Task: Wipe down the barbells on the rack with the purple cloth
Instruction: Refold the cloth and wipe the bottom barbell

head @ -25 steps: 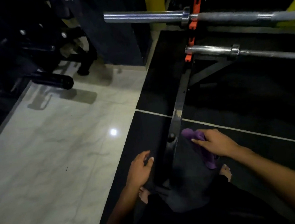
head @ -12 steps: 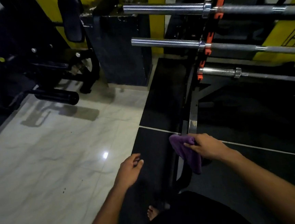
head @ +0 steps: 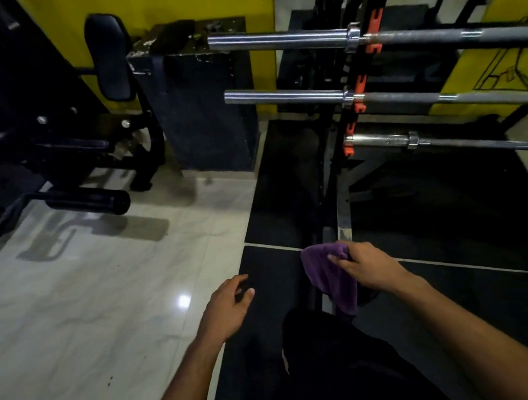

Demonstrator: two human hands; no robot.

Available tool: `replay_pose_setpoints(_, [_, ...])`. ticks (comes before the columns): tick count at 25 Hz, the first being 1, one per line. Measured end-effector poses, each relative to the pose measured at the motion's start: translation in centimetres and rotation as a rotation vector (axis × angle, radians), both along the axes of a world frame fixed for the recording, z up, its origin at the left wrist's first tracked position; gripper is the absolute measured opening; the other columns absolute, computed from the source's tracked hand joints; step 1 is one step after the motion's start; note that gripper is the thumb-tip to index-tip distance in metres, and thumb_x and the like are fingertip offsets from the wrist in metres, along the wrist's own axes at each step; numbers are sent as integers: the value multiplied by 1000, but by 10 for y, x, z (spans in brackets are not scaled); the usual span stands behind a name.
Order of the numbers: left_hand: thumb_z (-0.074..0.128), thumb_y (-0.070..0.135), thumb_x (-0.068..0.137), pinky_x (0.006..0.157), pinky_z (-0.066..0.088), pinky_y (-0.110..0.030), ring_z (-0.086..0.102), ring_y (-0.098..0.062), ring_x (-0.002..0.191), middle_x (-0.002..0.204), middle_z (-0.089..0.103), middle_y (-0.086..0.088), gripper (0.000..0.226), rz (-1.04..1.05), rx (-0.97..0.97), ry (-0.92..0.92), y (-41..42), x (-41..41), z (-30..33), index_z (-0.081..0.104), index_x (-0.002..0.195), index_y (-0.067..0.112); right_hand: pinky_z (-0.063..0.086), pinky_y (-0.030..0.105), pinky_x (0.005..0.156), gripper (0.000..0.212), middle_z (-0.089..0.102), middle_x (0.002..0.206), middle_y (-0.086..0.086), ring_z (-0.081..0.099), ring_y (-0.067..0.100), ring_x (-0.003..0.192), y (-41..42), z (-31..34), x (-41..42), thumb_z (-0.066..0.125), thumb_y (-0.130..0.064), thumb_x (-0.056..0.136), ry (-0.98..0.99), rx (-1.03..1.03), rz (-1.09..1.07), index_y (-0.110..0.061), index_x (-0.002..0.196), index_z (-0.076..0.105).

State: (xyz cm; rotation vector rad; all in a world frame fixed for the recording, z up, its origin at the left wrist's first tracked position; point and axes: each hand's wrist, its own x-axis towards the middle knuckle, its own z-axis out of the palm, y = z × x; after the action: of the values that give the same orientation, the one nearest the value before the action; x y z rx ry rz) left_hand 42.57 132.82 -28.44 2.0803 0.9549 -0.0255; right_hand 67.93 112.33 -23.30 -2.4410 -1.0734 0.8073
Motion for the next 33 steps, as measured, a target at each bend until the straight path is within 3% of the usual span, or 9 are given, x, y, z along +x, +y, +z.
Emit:
replay_pose_setpoints(5, [54,45,99,101,48,-29,56,-4,120,137,56,11,42,-141,18,-28,25,66,0,50,139,35,55,39,73,27,68,92,-7,66,13,81,2,-17,41,48,-53,100,48,32,-141,-32,110,61])
replay_pose_setpoints(9, [52,46,100,103,46,-30,53,-8,125,142,51,10,45,-320,42,34,58,142,2,46,143,35,51,32,63,16,67,84,-9,65,9,74,17,-27,89,48,-51,101,90,88,-260,-39,99,59])
replay_pose_setpoints(11, [51,47,100,102,43,-24,51,-10,127,143,50,10,46,-444,93,74,77,181,8,45,144,34,49,30,67,11,68,86,-13,64,5,79,22,-31,109,49,-48,101,104,154,-340,-44,95,57])
replay_pose_setpoints(13, [51,46,100,102,40,-22,50,-12,129,144,49,9,47,-540,165,83,101,231,14,44,145,34,52,33,72,15,69,86,-14,65,2,80,29,-37,133,50,-46,101,130,224,-446,-38,93,59])
replay_pose_setpoints(16, [51,42,101,103,39,-26,49,-14,130,145,49,7,47,-576,246,27,130,301,32,45,146,31,52,34,78,19,69,89,-11,65,1,84,40,-41,163,52,-44,101,133,288,-554,-29,95,62])
replay_pose_setpoints(21, [52,40,101,102,41,-24,50,-10,129,143,50,10,46,-699,222,-26,154,379,36,46,145,31,50,33,86,18,67,102,-6,64,9,97,47,-48,207,53,-44,101,166,460,-860,-30,100,65])
replay_pose_setpoints(24, [52,40,101,104,40,-24,49,-10,129,144,49,10,47,-766,224,-68,176,424,29,46,146,29,49,29,81,17,71,100,-5,65,10,95,61,-42,227,54,-38,102,229,498,-1064,-28,105,67])
replay_pose_setpoints(28, [51,39,102,110,34,-23,43,-10,137,150,45,9,48,-873,288,-144,208,476,33,44,147,27,48,21,75,13,70,100,-8,65,5,93,86,-28,254,53,-35,103,209,535,-1109,-34,109,64])
replay_pose_setpoints(33, [48,36,104,122,21,-29,26,-9,148,160,33,5,54,-1015,415,-256,233,568,51,34,154,23,55,37,83,20,68,99,-7,66,11,91,105,-10,299,50,-38,103,46,491,-1215,-28,114,63])
